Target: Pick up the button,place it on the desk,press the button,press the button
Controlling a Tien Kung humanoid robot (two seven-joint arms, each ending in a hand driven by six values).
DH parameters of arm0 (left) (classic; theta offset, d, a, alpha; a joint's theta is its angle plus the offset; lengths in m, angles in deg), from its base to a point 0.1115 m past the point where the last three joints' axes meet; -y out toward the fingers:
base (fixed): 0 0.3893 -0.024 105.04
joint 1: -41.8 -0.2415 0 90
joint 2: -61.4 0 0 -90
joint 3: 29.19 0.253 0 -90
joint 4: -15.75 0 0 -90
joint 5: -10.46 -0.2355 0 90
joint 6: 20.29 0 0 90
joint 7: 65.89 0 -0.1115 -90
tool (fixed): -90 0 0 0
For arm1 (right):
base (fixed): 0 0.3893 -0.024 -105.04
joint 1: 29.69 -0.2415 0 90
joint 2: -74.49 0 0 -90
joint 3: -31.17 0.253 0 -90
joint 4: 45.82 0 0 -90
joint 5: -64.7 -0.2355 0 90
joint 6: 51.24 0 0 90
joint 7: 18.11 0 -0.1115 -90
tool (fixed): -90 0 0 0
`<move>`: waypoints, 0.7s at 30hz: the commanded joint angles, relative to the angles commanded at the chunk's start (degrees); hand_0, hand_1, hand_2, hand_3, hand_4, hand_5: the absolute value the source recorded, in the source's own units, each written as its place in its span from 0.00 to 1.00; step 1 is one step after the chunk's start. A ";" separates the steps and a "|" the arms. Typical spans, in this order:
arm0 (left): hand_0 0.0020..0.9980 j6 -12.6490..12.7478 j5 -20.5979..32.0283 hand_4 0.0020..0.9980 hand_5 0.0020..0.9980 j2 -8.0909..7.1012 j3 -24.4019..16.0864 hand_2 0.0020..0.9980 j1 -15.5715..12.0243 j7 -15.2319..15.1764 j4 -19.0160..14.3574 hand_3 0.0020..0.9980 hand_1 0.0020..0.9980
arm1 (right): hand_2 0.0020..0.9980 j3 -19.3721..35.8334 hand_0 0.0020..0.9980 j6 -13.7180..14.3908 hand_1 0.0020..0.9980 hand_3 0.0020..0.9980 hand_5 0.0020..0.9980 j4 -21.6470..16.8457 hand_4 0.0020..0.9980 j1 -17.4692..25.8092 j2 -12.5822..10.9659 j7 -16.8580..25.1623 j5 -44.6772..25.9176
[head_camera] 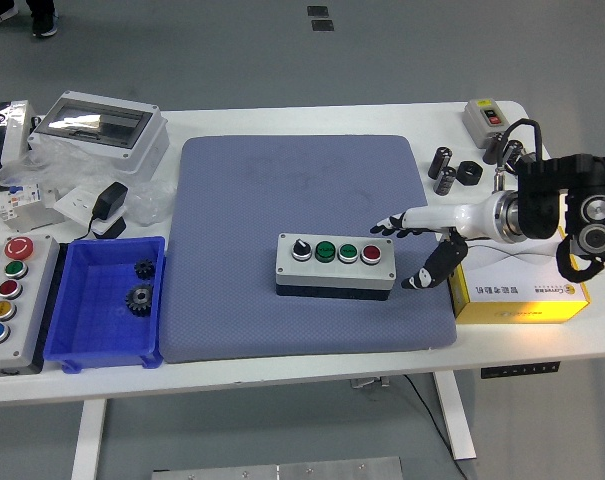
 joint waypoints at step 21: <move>0.68 -0.19 0.39 0.70 0.30 0.44 0.02 0.59 -0.22 -0.16 -0.03 0.62 0.64 | 0.30 1.23 0.02 -6.32 0.16 1.00 0.13 2.59 0.25 -0.13 1.39 -5.36 -1.58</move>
